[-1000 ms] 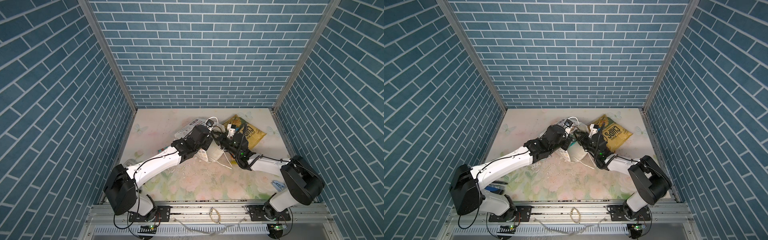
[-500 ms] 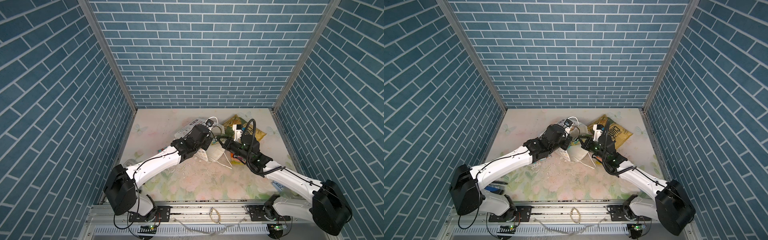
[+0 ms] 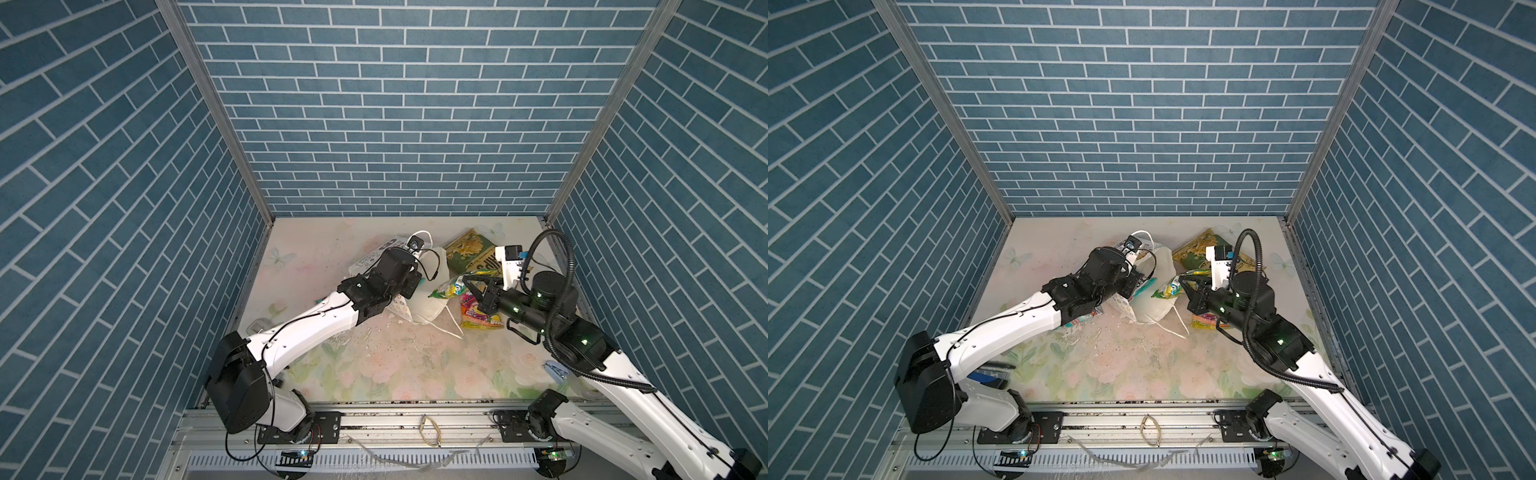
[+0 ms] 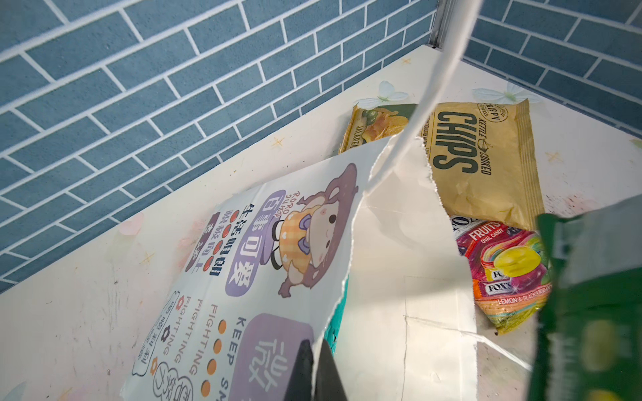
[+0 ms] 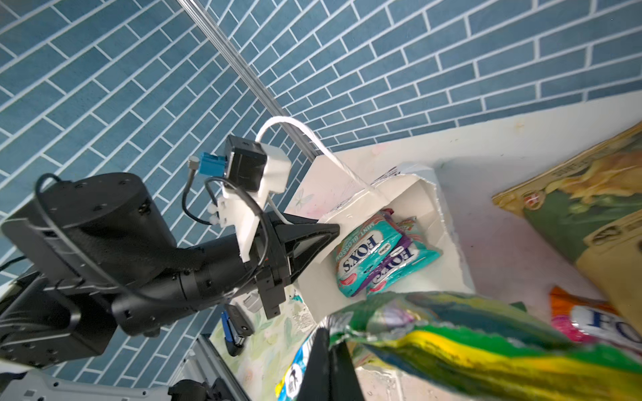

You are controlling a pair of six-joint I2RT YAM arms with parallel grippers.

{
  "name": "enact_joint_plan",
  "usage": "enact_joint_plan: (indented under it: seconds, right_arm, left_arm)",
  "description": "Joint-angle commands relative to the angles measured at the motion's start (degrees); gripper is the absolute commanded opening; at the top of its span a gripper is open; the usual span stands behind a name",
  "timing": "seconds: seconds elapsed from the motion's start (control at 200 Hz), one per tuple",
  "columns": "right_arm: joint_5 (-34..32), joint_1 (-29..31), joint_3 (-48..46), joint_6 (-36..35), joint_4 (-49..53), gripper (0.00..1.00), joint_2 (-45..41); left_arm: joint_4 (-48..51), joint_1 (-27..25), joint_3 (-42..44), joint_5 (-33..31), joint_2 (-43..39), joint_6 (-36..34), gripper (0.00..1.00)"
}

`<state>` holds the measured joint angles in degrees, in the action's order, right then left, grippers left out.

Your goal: Take the snacks out of the paper bag

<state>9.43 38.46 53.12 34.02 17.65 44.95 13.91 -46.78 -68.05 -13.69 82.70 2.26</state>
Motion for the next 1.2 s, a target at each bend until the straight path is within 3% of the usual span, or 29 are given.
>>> enact_joint_plan:
  seconds: [0.0, 0.195, 0.41, 0.74, 1.055, 1.195]
  right_arm:
    - [-6.36, -0.24, 5.04, -6.99, 18.4, 0.0, -1.4]
    - [-15.89, -0.31, 11.2, -4.94, 39.17, 0.0, -0.36]
    - [-22.95, -0.22, 14.2, -1.91, 53.73, 0.0, 6.08]
    - [-23.54, -0.22, 15.96, 0.0, 65.31, 0.0, 13.81]
    - [-33.76, -0.22, 18.49, 5.34, 77.74, 0.0, 18.01]
    - [-31.15, -0.21, 16.29, 3.73, 74.12, 0.0, 20.56]
  left_arm:
    - [0.15, 0.13, -0.94, 0.02, -1.75, 0.64, 0.0]
    - [0.51, 0.13, -0.77, 0.07, -2.1, 0.9, 0.0]
    - [0.86, 0.11, -0.58, 0.3, -2.16, 0.73, 0.0]
    - [1.21, 0.12, -0.54, -0.19, -2.55, 0.33, 0.0]
    - [0.87, 0.11, -0.77, 0.14, -2.34, 0.2, 0.0]
    - [0.68, 0.11, -0.35, 0.14, -2.48, 0.18, 0.0]
